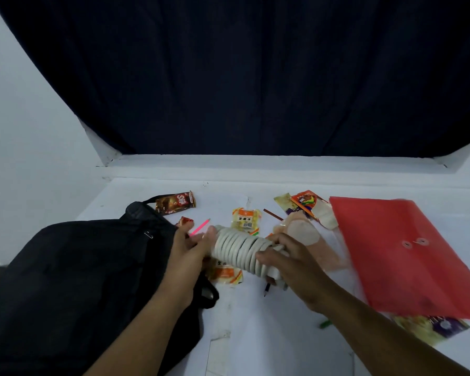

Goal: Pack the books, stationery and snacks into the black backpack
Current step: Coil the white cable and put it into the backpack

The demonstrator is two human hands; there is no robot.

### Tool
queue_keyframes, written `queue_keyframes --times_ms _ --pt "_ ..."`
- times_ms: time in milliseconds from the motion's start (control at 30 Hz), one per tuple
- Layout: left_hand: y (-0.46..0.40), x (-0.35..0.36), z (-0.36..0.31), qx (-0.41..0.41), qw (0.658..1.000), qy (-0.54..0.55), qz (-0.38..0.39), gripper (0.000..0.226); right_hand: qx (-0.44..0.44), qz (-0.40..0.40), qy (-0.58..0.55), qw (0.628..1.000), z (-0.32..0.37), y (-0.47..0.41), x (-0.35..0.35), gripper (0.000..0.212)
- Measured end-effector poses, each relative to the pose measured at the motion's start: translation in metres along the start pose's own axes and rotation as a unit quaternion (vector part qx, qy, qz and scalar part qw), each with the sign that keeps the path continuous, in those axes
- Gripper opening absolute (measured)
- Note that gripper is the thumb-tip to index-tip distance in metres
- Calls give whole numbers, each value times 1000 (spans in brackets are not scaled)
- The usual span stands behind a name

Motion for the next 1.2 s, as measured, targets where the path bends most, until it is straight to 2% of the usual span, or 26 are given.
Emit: queue_keyframes --times_ms 67,100,167,267,533,667,767,833,867,933,967,1000,1067,1133,1200 --pt "8 8 4 -68 993 49 86 73 -16 29 10 999 -6 4 -3 41" --pt "14 12 5 -61 993 55 90 68 -26 39 16 999 -9 7 -5 44" --pt "26 18 6 -22 996 57 64 59 -42 62 17 997 -16 9 -12 56" --pt "41 26 13 -11 996 65 51 59 -28 120 20 992 -23 15 -25 73" --pt "74 41 30 6 996 80 28 65 -5 236 89 968 -26 17 -42 77" --pt "86 36 29 6 999 18 26 55 -27 250 71 965 -32 18 -37 62" --pt "83 14 32 52 988 -143 3 54 -20 238 48 970 -41 18 -31 57" --pt "80 -6 39 77 950 -294 -73 51 -7 220 32 975 -45 17 -28 61" --pt "78 -16 44 80 914 -382 -111 55 -5 215 27 976 -47 16 -27 62" --pt "77 -30 55 58 818 -555 -138 77 -10 213 27 977 -48 15 -26 60" --pt "75 -37 61 38 783 -603 -150 84 -12 218 28 976 -47 15 -26 59" --pt "72 -43 63 20 768 -618 -170 87 -12 223 29 974 -47 15 -25 58" --pt "67 -56 62 -12 759 -617 -207 87 -7 230 35 973 -46 16 -25 57" --pt "61 -78 63 -55 722 -658 -209 83 -6 232 43 972 -46 18 -24 58" --pt "60 -104 64 -112 691 -685 -203 93 -7 230 48 972 -47 18 -22 61"
Point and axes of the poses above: each hand's wrist, its own y-axis away from the middle knuckle, its own x-axis out of the palm, z = x × y, the point moved 2 cm from there along -y, towards the middle knuckle, and after that the axes turned 6 degrees about -y, right-handed, at the moved point
